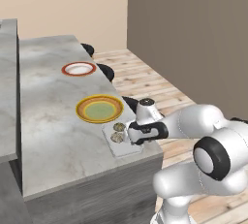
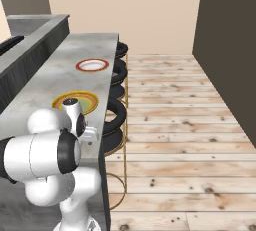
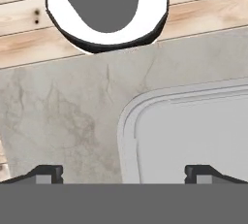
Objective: Place two dumplings into each of the tupperware containers and then place the containers in the fridge.
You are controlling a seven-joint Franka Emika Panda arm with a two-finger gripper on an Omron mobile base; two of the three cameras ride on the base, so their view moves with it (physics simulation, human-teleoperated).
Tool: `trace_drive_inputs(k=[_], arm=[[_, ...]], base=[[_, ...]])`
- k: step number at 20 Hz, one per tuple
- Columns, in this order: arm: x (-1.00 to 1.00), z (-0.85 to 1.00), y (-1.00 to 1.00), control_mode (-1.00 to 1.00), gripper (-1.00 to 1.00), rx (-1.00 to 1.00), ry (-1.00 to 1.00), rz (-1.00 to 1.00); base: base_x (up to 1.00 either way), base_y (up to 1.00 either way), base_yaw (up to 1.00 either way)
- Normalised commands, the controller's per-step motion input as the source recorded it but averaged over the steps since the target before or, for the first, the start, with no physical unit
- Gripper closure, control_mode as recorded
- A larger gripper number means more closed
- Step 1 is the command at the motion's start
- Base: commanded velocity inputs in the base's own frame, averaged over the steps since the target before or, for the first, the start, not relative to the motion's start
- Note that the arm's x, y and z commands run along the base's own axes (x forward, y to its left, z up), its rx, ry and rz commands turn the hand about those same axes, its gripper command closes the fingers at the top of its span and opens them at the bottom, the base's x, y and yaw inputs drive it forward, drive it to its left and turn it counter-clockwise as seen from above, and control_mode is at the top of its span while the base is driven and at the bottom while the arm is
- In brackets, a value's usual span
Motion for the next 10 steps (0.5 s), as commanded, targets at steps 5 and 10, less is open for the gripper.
trace_drive_inputs(k=[5,10], arm=[[0.02,-0.54,-0.06,-1.00,-1.00,0.03,0.00,0.00],[0.03,-0.44,0.02,-1.00,1.00,0.00,0.00,0.00]], base=[[0.00,0.00,0.00],[0.00,0.00,0.00]])
